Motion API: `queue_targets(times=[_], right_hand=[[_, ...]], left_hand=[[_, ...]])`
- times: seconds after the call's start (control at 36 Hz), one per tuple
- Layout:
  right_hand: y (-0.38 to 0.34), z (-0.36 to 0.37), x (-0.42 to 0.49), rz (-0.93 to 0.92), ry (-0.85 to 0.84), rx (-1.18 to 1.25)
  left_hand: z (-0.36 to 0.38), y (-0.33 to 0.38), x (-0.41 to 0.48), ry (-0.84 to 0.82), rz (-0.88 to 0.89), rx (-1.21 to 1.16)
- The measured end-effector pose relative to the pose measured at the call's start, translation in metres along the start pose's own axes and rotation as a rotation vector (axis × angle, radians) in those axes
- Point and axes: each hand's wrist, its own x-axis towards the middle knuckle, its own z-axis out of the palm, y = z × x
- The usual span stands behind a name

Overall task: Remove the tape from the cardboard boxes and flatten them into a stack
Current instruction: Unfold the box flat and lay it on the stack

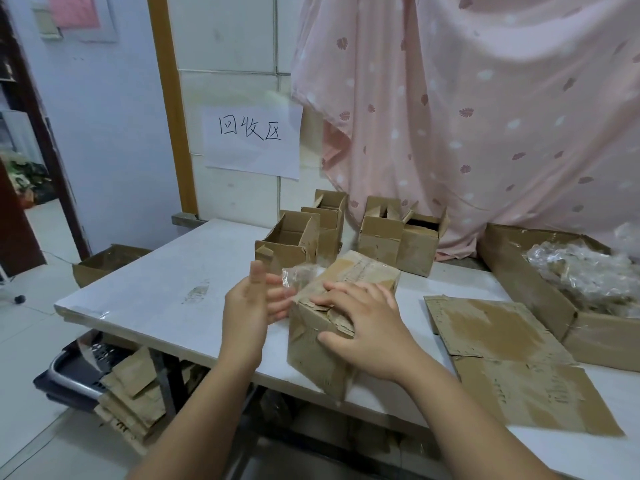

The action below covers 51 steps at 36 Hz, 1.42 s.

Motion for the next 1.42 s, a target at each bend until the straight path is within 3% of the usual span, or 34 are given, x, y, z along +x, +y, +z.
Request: queue_targets(times=[0.28, 0.67, 0.81, 0.92, 1.03, 1.22, 1.33, 1.42], right_hand=[[0.0, 0.001, -0.002, 0.0, 0.007, -0.013], [0.001, -0.002, -0.003, 0.009, -0.013, 0.066], [0.003, -0.003, -0.006, 0.01, -0.023, 0.109], [0.003, -0.007, -0.006, -0.001, -0.049, 0.098], [0.001, -0.015, -0.007, -0.029, -0.109, 0.057], [0.002, -0.024, -0.008, -0.046, -0.195, 0.037], [0.005, -0.031, -0.014, -0.026, -0.23, 0.129], [0.006, -0.033, -0.019, -0.019, -0.228, 0.147]], left_hand=[[0.006, -0.041, -0.038, 0.048, 0.178, 0.213], [0.015, -0.045, -0.036, 0.096, 0.429, 0.481], [0.004, -0.035, -0.03, 0.08, 0.425, 0.587], [-0.009, -0.022, -0.022, -0.024, 0.401, 0.641], [-0.016, -0.017, -0.022, -0.088, 0.344, 0.585], [-0.006, -0.01, -0.023, 0.013, 0.335, 0.528], [-0.006, 0.009, -0.018, 0.096, 0.215, 0.227], [-0.01, 0.028, -0.014, 0.017, 0.209, 0.079]])
